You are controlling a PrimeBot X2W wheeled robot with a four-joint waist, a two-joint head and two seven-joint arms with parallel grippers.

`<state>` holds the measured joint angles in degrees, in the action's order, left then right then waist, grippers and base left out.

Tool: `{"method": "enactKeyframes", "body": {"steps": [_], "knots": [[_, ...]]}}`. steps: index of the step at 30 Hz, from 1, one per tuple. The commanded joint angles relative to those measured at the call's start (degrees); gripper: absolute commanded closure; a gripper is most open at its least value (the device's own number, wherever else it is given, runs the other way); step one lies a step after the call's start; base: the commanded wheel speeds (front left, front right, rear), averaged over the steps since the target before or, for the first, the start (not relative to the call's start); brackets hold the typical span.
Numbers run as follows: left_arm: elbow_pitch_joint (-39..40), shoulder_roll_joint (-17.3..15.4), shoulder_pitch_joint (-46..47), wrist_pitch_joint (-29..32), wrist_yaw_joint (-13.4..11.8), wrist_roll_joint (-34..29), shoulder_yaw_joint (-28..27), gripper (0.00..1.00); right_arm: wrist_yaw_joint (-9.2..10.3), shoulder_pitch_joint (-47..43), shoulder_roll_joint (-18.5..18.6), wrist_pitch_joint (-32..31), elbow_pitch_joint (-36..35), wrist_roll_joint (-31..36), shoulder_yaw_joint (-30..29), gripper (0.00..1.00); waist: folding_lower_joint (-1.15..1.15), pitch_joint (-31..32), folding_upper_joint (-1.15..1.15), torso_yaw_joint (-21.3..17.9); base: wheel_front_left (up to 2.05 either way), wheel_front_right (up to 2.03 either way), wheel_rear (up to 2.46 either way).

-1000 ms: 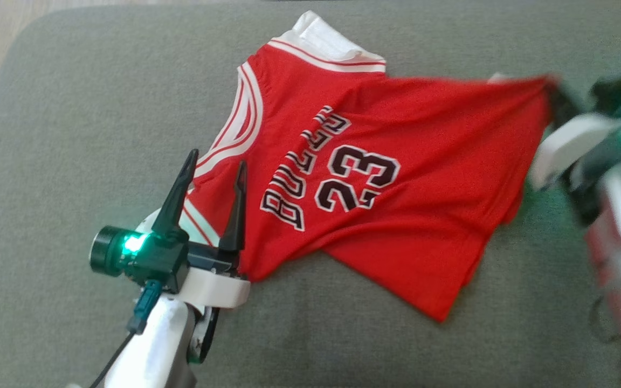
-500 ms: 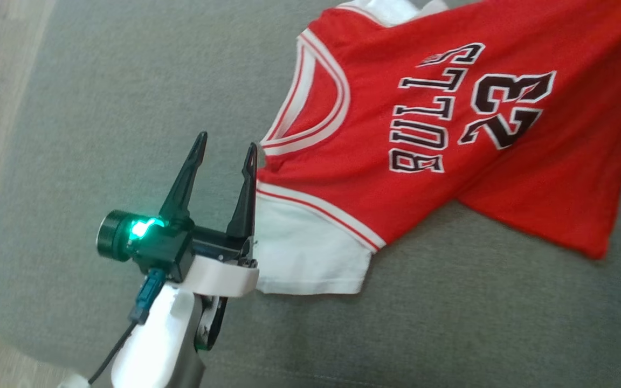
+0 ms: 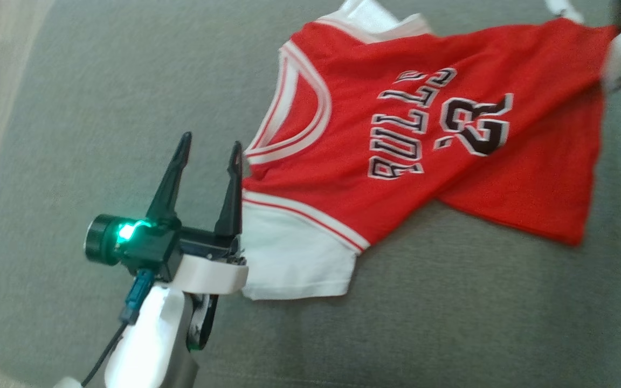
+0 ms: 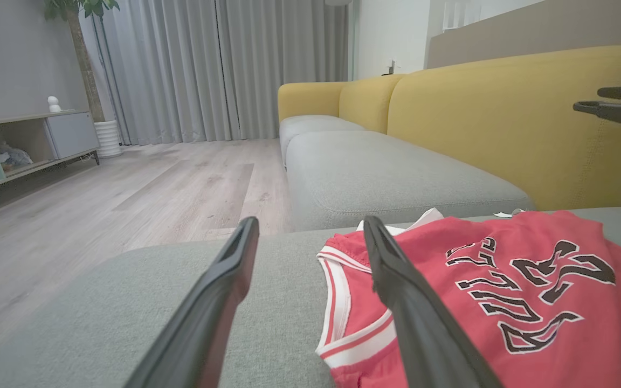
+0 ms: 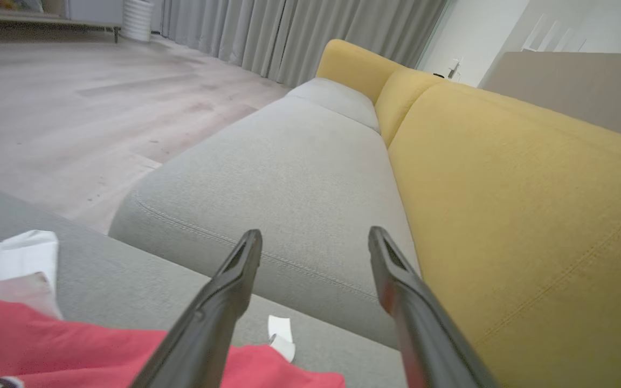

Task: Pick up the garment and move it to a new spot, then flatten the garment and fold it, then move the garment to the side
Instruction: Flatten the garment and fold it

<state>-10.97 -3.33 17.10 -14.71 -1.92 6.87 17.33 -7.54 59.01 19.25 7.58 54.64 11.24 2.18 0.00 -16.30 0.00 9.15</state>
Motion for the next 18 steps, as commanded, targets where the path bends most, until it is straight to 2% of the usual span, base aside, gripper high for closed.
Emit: {"method": "enactKeyframes", "body": {"steps": [1, 5, 9, 14, 15, 18], "knots": [[1.5, -0.8, 0.2, -0.3, 0.2, -0.7, -2.6, 0.0, 0.05, -0.8, -1.4, 2.1, -1.6, -1.1, 0.9, 0.0, 0.0, 2.4, 0.0, -2.5, 0.0, 0.0, 0.0], [1.3, -1.0, -1.5, -0.3, 0.3, -1.0, -3.2, 0.0, 0.05, -5.2, -6.3, 5.9, -4.0, -5.2, 0.9, 0.0, 0.0, 5.3, 0.0, -5.4, 0.0, 0.0, 0.0], [0.9, -0.9, -3.8, -0.3, 0.3, -1.0, -3.6, 0.0, 0.05, -12.6, -10.9, 7.1, -10.0, -9.8, -0.7, 0.0, 0.0, 8.3, 0.0, -7.5, 0.0, 0.0, 0.0], [0.6, -0.8, -6.9, -0.3, 0.4, -0.5, -4.2, 0.0, 0.05, -26.3, -14.8, 7.4, -20.7, -14.4, -1.8, 0.0, 0.0, 11.0, 0.0, -8.8, 0.0, 0.0, 0.0], [0.4, -0.7, -7.9, -0.3, 0.5, -0.5, -4.3, 0.0, 0.05, -32.5, -15.7, 7.4, -25.0, -15.9, -2.4, 0.0, 0.0, 11.5, 0.0, -8.8, 0.0, 0.0, 0.0], [-0.2, -0.6, -9.2, -0.3, 0.6, -0.2, -4.4, 0.0, 0.05, -41.4, -16.2, 7.4, -30.4, -16.8, -2.1, 0.0, 0.0, 12.0, 0.0, -8.9, 0.0, 0.0, 0.0]]}}
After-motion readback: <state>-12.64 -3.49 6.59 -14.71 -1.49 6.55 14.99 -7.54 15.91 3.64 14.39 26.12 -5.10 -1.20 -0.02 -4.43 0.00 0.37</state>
